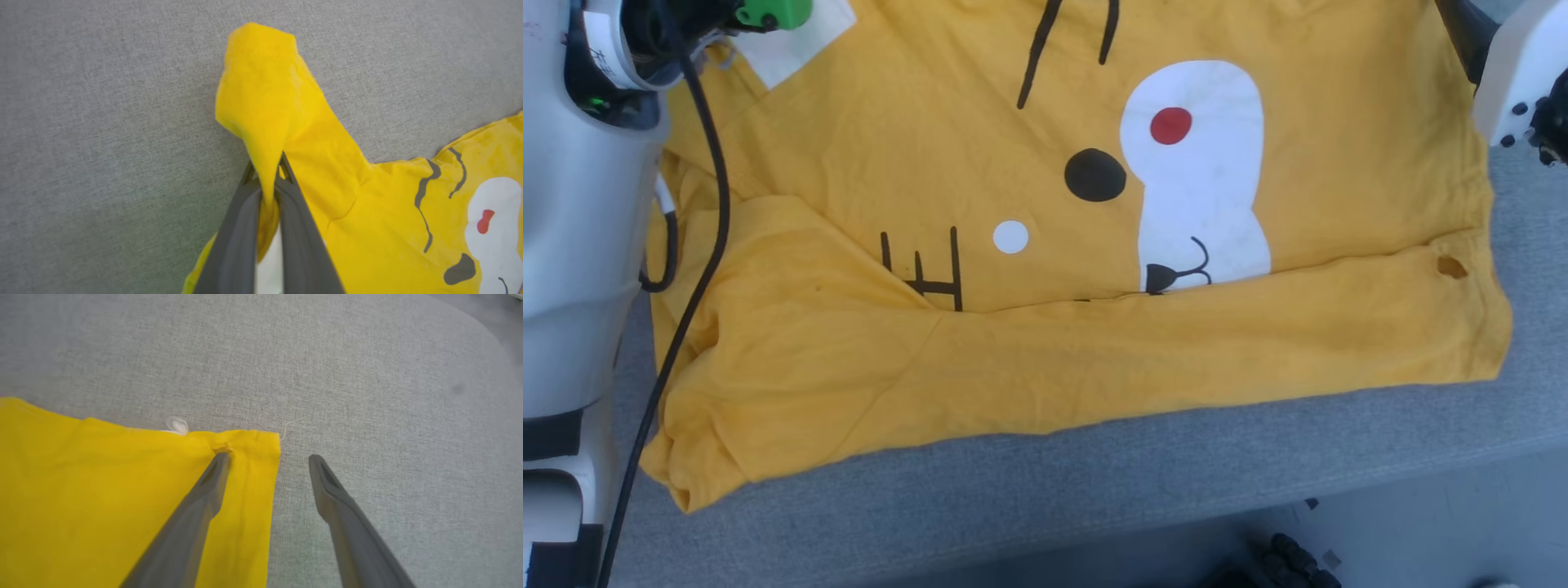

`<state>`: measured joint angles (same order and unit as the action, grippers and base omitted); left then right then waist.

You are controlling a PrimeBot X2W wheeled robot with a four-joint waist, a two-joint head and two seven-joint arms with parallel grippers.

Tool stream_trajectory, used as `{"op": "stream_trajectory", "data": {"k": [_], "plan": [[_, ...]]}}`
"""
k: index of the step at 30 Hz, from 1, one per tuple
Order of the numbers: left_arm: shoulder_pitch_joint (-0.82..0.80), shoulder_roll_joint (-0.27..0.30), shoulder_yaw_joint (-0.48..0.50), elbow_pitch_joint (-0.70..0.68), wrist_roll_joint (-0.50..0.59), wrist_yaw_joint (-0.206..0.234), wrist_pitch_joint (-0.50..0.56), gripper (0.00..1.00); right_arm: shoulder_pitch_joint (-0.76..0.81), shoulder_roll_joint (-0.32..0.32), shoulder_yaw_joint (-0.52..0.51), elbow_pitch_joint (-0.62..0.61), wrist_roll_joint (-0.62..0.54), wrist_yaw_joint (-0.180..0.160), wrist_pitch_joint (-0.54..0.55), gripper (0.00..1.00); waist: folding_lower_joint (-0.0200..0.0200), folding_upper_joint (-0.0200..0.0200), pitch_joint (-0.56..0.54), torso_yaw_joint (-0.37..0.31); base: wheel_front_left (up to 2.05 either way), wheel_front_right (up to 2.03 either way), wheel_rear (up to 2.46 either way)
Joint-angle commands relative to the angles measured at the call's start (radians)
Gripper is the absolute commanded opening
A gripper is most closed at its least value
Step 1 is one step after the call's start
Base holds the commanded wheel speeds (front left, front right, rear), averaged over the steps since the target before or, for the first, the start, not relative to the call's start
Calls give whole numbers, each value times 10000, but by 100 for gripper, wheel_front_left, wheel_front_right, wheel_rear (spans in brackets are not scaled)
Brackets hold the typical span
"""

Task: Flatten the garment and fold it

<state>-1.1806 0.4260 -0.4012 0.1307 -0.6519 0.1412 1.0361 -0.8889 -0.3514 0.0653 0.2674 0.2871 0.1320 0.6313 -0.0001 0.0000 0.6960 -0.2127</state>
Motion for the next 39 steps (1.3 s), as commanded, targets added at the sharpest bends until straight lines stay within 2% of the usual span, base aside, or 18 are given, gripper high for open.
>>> {"op": "stream_trajectory", "data": {"k": [1,10,12,13,20,28,35,39], "plan": [[139,-66,-7,-92,-42,-60,-76,0,-218,-49,110,141,-131,-13,212,100,1,0,134,148,0,0,0],[218,-61,-75,-315,-81,-81,-136,0,-633,-159,671,766,-106,-13,1737,100,1,0,270,261,0,0,0],[246,-64,-51,-330,-117,-77,-179,0,-642,-166,706,743,100,-13,1985,27,1,0,269,268,0,0,0],[265,-66,-20,-342,-149,-79,-223,0,-648,-164,677,683,187,-13,1997,0,1,0,261,268,0,0,0],[645,-168,483,-519,-667,-220,-928,0,-410,-25,-92,213,502,-13,878,0,1,0,-376,284,0,0,0],[2498,37,1138,-1289,-1485,-481,-1710,0,1179,-151,-528,-571,844,-13,-113,0,1,0,-1972,225,0,0,0],[4667,260,1610,-2094,-1876,-322,-2291,0,2925,-78,-739,-1015,1314,-13,-285,0,1,0,-3083,215,0,0,0],[5892,187,1886,-2447,-2121,-87,-2638,0,3696,30,-807,-1147,1403,-13,-294,0,1,0,-3382,206,0,0,0]]}}
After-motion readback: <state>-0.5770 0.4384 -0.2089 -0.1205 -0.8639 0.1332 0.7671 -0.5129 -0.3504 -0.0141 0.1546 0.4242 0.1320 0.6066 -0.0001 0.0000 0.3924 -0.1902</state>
